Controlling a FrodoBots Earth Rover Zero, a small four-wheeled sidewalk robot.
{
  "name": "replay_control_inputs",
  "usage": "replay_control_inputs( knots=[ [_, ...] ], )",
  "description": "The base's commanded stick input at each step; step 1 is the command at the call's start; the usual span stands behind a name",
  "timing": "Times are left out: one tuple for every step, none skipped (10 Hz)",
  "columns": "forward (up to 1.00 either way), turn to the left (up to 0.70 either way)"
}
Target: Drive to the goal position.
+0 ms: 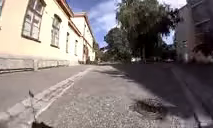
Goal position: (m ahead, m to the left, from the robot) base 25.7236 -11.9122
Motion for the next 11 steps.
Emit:
replay_control_inputs(
  knots=[
    [0.70, 0.00],
    [0.70, 0.00],
    [0.70, 0.00],
    [0.70, 0.00],
    [0.70, 0.00],
    [0.70, 0.00],
    [0.70, 0.00],
    [0.70, 0.00],
    [0.70, 0.00],
    [0.70, -0.10],
    [0.70, -0.35]
  ],
)
